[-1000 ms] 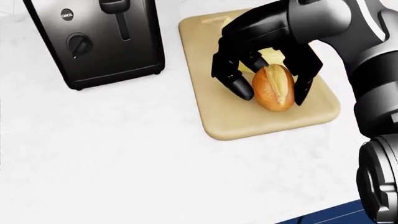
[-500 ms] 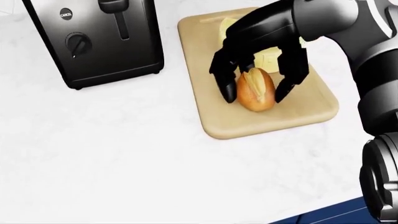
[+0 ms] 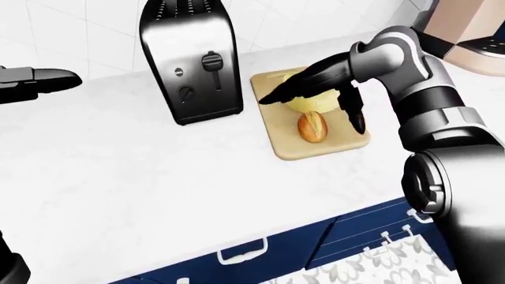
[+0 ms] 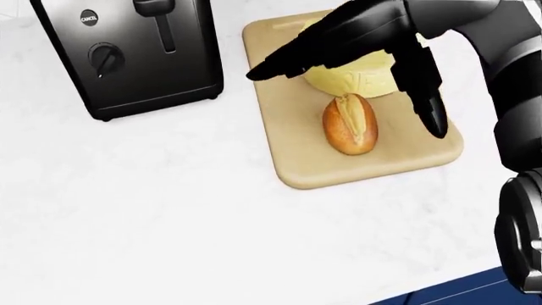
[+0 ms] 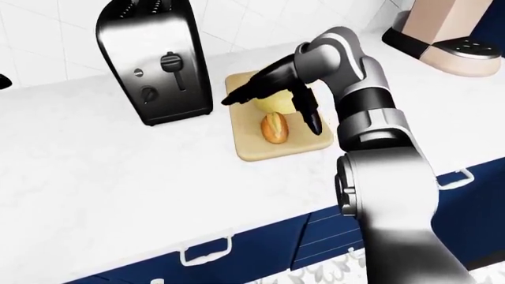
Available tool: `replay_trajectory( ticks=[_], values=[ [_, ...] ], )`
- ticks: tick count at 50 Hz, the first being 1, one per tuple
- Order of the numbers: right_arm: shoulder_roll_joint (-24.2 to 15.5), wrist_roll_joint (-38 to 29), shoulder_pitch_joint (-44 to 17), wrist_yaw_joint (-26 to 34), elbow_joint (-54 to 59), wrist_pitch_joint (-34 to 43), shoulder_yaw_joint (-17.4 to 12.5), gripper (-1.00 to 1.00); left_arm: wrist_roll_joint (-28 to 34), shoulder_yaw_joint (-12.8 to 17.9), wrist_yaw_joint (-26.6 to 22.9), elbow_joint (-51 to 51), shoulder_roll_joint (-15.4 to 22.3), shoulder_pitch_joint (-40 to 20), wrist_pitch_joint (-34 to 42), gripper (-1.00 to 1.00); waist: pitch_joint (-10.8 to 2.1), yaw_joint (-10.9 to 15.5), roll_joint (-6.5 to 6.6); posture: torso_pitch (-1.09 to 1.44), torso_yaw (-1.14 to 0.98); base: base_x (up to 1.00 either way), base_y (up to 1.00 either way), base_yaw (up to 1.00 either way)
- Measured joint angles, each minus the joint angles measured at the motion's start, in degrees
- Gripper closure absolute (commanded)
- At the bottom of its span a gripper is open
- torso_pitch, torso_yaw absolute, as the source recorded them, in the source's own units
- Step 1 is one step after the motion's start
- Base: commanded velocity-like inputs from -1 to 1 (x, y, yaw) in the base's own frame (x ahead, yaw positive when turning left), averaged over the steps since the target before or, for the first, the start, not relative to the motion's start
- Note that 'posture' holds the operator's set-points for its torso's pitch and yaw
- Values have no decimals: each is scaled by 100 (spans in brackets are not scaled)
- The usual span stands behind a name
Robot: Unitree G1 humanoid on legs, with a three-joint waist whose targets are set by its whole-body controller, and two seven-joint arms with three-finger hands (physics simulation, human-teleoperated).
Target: Place the bread and cheese on the cutting board.
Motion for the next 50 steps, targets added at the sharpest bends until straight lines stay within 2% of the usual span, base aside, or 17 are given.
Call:
replay_trajectory(
  ticks=[9, 28, 37, 50],
  values=[
    [-54, 163, -503, 275, 52, 39, -72, -100, -18, 8, -4, -20, 10, 2, 11, -100, 4, -20, 7, 0, 0, 0, 0, 0],
    [-247, 186, -1221, 365, 299, 111, -106, -100, -39, -48, 21, 25, 44, -91, 19, -100, 45, -30, 25, 0, 0, 0, 0, 0],
    [-647, -549, -1283, -640, 403, 441, 32, -100, -24, -38, 28, 21, 40, -78, 16, -100, 49, 1, 0, 0, 0, 0, 0, 0],
    [-1209, -958, -1393, -1465, 405, 867, -234, -100, -12, -42, 10, 22, 35, -83, 24, -100, 69, 31, -23, 0, 0, 0, 0, 0]
  ],
)
